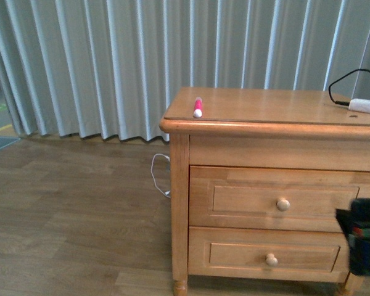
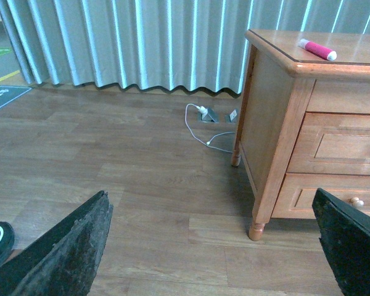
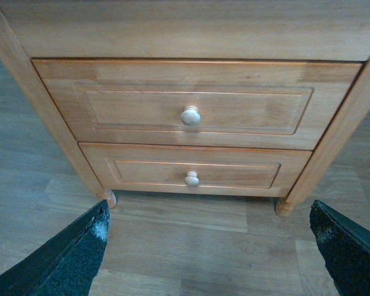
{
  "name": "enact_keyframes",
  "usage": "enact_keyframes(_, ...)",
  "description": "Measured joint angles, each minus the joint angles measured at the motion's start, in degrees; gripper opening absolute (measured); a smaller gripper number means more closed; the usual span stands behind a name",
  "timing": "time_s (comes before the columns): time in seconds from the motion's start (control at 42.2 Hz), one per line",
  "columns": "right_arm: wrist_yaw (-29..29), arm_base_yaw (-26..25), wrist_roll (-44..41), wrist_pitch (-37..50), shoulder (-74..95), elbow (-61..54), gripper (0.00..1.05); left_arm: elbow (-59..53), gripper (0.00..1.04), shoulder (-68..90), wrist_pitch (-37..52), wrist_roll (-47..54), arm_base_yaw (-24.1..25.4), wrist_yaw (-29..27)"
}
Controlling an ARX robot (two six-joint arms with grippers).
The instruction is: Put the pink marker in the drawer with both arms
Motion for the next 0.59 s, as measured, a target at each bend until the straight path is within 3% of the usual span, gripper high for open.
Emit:
enact_keyframes(0.308,4.2,3.4,0.2,4.3,29.4,22.0,0.96,0.0,0.98,0.0,0.0,0.0,0.0,0.0)
enact_keyframes(0.592,4.2,2.3,0.3,3.3,39.7,33.4,0.96,0.0,0.98,0.0,0.0,0.0,0.0,0.0)
